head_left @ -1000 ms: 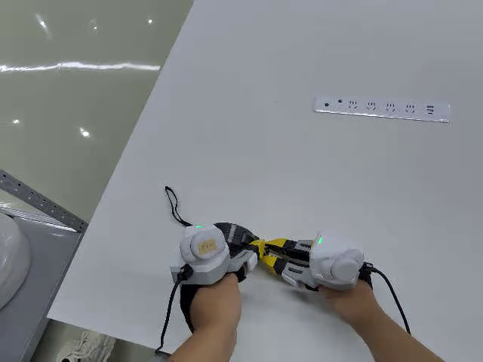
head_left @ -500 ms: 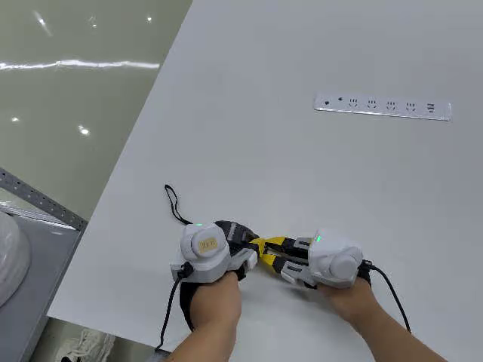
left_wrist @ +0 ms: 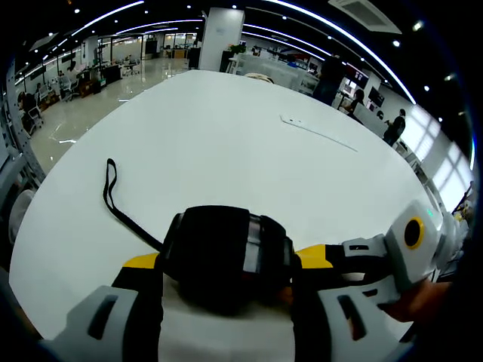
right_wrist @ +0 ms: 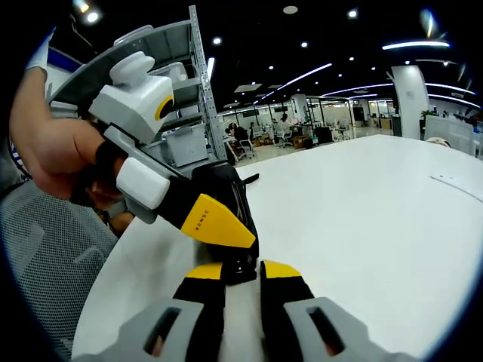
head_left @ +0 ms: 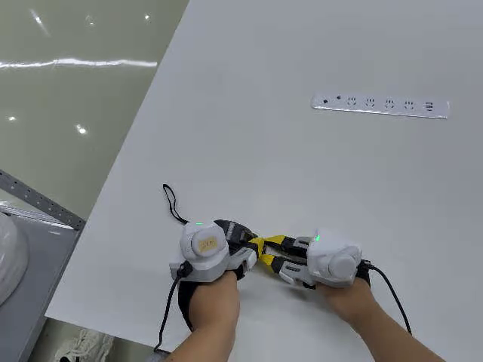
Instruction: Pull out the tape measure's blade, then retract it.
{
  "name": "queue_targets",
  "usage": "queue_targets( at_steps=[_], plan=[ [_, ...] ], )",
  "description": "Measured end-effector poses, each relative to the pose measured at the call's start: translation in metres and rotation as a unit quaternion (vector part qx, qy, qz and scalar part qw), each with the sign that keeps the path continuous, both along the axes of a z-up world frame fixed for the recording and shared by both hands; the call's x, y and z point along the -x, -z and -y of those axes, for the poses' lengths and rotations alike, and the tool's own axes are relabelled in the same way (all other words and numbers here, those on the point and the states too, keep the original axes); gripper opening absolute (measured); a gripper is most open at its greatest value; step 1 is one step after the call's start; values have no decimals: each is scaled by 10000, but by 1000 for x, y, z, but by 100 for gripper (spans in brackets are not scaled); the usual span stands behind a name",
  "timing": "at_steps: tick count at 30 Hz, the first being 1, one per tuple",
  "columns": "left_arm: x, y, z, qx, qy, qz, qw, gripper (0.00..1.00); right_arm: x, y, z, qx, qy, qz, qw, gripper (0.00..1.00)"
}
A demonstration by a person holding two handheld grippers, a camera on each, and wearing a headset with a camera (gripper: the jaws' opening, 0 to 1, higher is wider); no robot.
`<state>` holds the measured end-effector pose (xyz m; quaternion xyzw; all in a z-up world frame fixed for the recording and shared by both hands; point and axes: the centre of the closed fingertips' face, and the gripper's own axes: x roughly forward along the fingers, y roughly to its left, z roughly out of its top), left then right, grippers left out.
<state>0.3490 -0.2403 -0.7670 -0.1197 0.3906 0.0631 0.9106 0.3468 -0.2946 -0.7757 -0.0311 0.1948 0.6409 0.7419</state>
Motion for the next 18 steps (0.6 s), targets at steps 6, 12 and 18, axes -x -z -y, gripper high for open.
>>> queue_targets(
  at_steps=[6,12,18],
  plan=[
    [-3,-2,0,11,179,100,9998,68,0,1,1,26,-7,6,10000,21],
    [-7,-7,-3,0,213,251,9995,70,1,1,1,17,-3,-25,10000,23],
    [-9,-8,-3,35,263,287,9992,71,1,-1,1,-59,7,-102,9999,33]
  ],
)
